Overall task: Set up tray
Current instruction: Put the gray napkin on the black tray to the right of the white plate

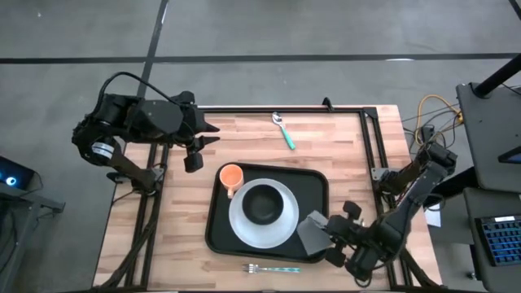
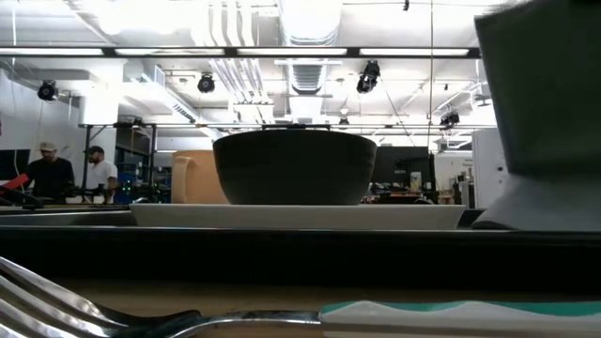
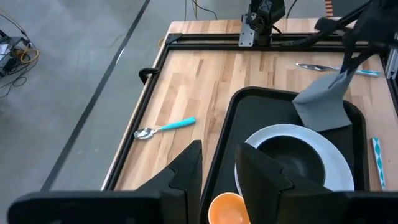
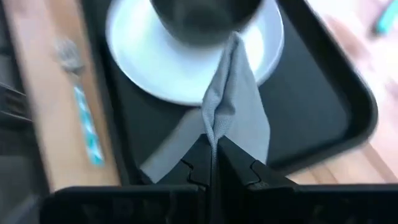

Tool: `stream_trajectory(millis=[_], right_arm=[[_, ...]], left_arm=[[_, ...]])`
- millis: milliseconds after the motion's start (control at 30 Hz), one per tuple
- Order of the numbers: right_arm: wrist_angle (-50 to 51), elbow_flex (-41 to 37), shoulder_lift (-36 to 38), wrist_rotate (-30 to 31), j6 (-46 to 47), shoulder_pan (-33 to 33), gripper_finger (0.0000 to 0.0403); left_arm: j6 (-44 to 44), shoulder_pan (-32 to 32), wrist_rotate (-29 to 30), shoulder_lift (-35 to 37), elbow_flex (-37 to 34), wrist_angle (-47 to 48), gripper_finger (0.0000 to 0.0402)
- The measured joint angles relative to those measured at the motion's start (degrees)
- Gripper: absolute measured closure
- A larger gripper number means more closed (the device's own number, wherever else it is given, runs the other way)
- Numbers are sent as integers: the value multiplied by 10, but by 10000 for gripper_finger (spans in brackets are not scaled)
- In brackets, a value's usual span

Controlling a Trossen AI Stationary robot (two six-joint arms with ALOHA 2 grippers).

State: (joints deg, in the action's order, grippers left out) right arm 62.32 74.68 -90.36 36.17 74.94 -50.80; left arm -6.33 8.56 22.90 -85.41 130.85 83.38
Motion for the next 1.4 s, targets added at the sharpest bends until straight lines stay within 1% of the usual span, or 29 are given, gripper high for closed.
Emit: stream_trajectory(millis=[133,367,500,667,767,933,1033,1167,1233,1300,1400], right_arm=[[0,47,14,46,-29,-20,395],[-7,142,15,40,-117,-55,395],[-72,150,9,29,-164,-75,395],[-155,99,7,-10,-205,-76,395],[-180,69,19,-33,-218,-69,395],[-194,15,84,-33,-217,-67,395],[-265,-49,138,-45,-228,-55,395],[-423,-153,214,-127,-265,-19,395],[-484,-197,242,-160,-284,-3,395],[-510,-221,264,-185,-286,9,395],[-519,-232,274,-208,-293,13,395]], left_arm=[[0,0,0,0,0,0,322],[0,0,0,0,0,0,322],[-1,0,0,0,0,0,322],[-5,0,0,0,0,0,322],[-5,0,0,0,0,0,322],[-9,0,0,0,0,0,322],[-20,0,0,0,0,0,322],[-22,0,0,0,0,0,322],[-22,0,0,0,0,0,322],[-22,0,0,0,0,0,322],[-22,0,0,0,0,0,322]])
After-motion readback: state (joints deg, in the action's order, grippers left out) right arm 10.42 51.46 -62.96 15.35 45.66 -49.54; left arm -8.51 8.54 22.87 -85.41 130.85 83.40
